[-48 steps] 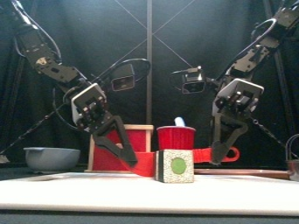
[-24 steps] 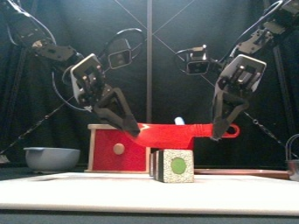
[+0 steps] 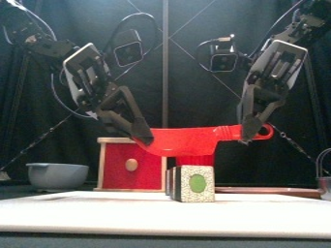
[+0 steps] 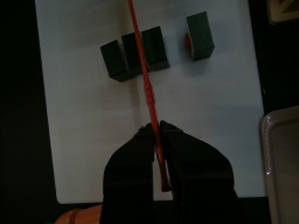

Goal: Place sushi on board then cut the sushi with the knife then place the pieces on the plate
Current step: Cut the sushi into 4 pieces

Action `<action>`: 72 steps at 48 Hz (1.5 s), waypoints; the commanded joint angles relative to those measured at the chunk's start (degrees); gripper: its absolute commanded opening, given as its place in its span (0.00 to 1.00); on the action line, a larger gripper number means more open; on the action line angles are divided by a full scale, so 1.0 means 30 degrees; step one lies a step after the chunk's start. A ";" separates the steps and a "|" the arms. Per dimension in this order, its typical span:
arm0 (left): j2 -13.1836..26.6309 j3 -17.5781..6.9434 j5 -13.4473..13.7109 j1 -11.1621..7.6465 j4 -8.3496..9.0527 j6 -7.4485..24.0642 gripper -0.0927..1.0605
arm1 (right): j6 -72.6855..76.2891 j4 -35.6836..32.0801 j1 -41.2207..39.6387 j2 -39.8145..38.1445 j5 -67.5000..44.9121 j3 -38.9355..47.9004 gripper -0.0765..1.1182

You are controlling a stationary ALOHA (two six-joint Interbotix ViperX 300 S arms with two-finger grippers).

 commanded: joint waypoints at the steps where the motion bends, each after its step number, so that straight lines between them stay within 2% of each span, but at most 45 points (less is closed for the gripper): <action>1: 0.0059 -0.0381 -0.0176 -0.0381 -0.0088 0.0029 0.45 | 0.0088 0.0088 -0.0117 -0.0205 -0.0205 -0.0059 0.36; 54: 0.0850 -0.0410 -0.0293 -0.0264 -0.0293 0.0000 0.45 | 0.0059 0.0088 -0.0176 0.0732 -0.0293 0.0117 0.36; 72: 0.1699 -0.0439 -0.0146 -0.0264 -0.0879 0.0000 0.45 | 0.0059 0.0176 -0.0088 0.2051 -0.0293 -0.0088 0.36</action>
